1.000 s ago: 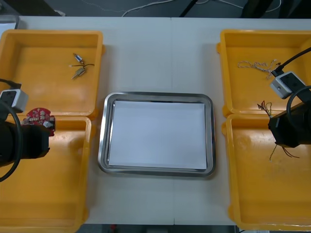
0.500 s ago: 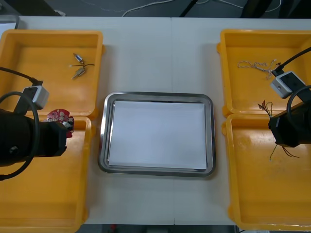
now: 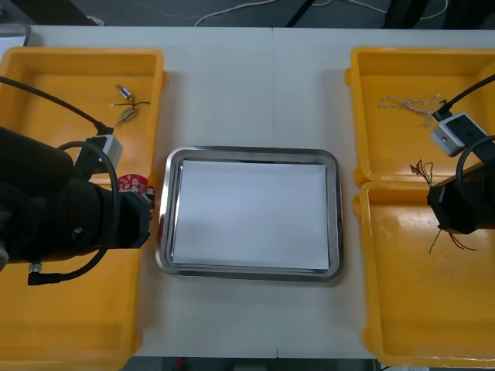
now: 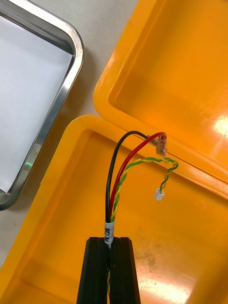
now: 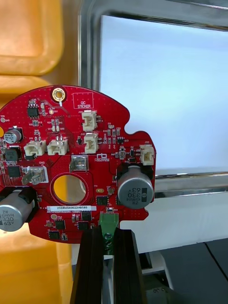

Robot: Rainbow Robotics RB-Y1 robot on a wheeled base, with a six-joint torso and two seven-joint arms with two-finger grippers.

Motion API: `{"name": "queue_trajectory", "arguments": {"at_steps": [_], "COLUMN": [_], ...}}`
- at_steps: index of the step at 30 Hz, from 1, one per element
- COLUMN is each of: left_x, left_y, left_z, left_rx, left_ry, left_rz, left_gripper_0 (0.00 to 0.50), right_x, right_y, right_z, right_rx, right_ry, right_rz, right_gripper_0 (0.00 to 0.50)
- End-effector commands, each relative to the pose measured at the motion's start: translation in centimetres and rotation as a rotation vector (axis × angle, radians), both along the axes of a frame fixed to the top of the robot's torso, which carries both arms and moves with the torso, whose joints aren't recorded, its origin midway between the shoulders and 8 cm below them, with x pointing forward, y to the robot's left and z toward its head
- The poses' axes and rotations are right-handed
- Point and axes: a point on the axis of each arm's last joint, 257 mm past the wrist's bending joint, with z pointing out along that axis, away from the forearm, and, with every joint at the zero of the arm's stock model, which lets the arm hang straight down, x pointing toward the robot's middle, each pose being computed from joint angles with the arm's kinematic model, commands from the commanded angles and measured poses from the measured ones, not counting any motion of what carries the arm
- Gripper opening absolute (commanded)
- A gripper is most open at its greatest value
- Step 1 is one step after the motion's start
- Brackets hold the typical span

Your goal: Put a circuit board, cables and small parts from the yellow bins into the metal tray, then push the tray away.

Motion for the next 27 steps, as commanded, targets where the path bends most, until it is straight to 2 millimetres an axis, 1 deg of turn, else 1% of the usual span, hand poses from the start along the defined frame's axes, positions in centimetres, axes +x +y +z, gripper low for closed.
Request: {"name": "queue_trajectory", "arguments": {"at_steps": [1, 5, 8, 10, 13, 15, 17, 19, 20, 22, 23, 26, 27], "left_x": [0.6, 0.9, 1.3, 1.6, 2.5, 2.8, 3.1, 3.5, 3.6, 4.0, 4.0, 4.6, 4.6], "left_y": [-1.4, -1.8, -2.2, -2.3, -2.8, -3.2, -3.9, -5.2, -5.5, -7.1, -7.5, -9.6, -9.8], "left_z": [1.1, 0.5, -0.5, -1.4, -3.0, -3.6, -4.0, -4.4, -4.6, -4.9, -4.9, -5.2, -5.2], "left_rx": [-0.005, 0.018, 0.052, 0.077, 0.119, 0.13, 0.13, 0.118, 0.116, 0.102, 0.097, 0.073, 0.07], "left_ry": [-0.023, -0.002, 0.011, 0.018, 0.021, 0.03, 0.039, 0.047, 0.049, 0.049, 0.049, 0.05, 0.051], "left_rz": [0.048, 0.046, 0.043, 0.05, 0.066, 0.066, 0.062, 0.048, 0.045, 0.024, 0.019, -0.009, -0.014], "left_gripper_0": [0.0, 0.0, 0.0, 0.0, 0.0, 0.0, 0.0, 0.0, 0.0, 0.0, 0.0, 0.0, 0.0], "right_x": [0.4, 0.4, 0.4, 0.4, 0.4, 0.4, 0.4, 0.4, 0.4, 0.4, 0.4, 0.4, 0.4], "right_y": [-0.4, -0.4, -0.4, -0.4, -0.4, -0.4, -0.4, -0.4, -0.4, -0.4, -0.4, -0.4, -0.4], "right_z": [0.9, 0.9, 0.9, 0.9, 0.9, 0.9, 0.9, 0.9, 0.9, 0.9, 0.9, 0.9, 0.9], "right_rx": [-0.037, -0.037, -0.037, -0.037, -0.037, -0.037, -0.037, -0.037, -0.037, -0.037, -0.037, -0.037, -0.037], "right_ry": [-0.022, -0.022, -0.022, -0.022, -0.022, -0.022, -0.022, -0.022, -0.022, -0.022, -0.022, -0.022, -0.022], "right_rz": [0.004, 0.004, 0.004, 0.004, 0.004, 0.004, 0.004, 0.004, 0.004, 0.004, 0.004, 0.004, 0.004], "right_gripper_0": [0.0, 0.0, 0.0, 0.0, 0.0, 0.0, 0.0, 0.0, 0.0, 0.0, 0.0, 0.0, 0.0]}}
